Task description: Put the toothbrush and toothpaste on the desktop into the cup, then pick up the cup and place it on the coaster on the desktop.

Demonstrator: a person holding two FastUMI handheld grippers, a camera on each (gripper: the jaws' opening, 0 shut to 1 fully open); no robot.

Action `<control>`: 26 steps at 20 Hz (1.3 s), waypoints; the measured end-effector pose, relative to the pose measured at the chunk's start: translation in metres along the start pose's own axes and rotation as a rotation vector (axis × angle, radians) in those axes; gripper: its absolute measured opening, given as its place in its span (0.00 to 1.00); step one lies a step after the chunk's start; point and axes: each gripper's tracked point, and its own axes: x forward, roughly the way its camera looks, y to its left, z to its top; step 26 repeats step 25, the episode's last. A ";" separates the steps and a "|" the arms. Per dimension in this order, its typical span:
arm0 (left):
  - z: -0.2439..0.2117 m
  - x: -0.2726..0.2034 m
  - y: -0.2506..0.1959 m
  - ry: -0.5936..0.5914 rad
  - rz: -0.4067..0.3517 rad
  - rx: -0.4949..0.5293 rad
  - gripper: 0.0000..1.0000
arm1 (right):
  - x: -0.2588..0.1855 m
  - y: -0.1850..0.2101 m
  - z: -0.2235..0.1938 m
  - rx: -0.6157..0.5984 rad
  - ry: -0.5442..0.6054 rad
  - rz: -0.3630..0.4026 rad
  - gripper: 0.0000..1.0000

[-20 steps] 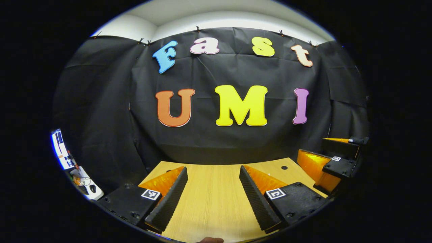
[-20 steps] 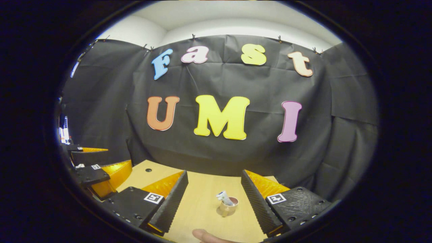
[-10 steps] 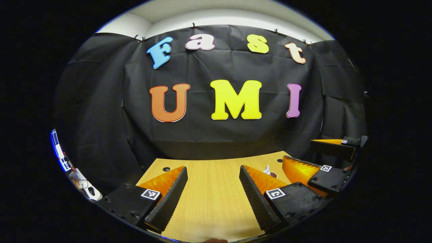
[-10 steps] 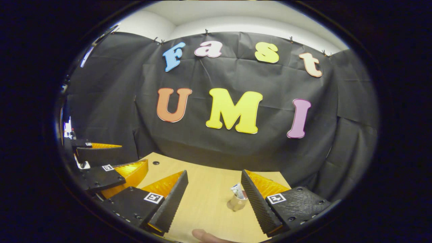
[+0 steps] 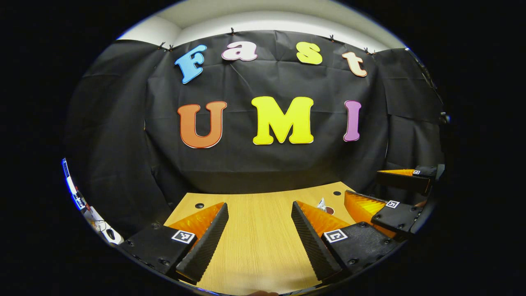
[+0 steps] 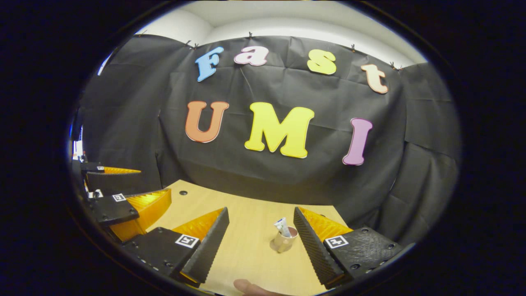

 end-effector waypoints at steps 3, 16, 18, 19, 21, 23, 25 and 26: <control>0.000 -0.001 -0.001 -0.003 -0.004 0.007 0.98 | -0.006 0.001 0.002 -0.004 -0.016 0.002 0.98; -0.006 -0.007 -0.006 0.016 -0.033 0.016 0.98 | -0.019 -0.002 -0.003 -0.002 -0.013 -0.016 0.95; -0.004 -0.007 -0.007 0.006 -0.040 0.026 0.98 | -0.022 -0.001 -0.001 0.004 -0.022 -0.014 0.95; -0.003 -0.007 -0.008 0.000 -0.041 0.033 0.98 | -0.022 0.000 -0.001 0.001 -0.023 -0.012 0.95; -0.004 -0.005 -0.008 0.005 -0.040 0.038 0.98 | -0.021 -0.001 -0.003 -0.002 -0.022 -0.013 0.95; -0.006 -0.004 -0.010 0.013 -0.042 0.026 0.98 | -0.021 -0.005 -0.001 0.003 -0.026 -0.019 0.98; -0.004 -0.002 -0.012 0.012 -0.042 0.027 0.98 | -0.022 -0.009 -0.001 0.009 -0.032 -0.022 0.98; -0.004 -0.002 -0.012 0.012 -0.042 0.027 0.98 | -0.022 -0.009 -0.001 0.009 -0.032 -0.022 0.98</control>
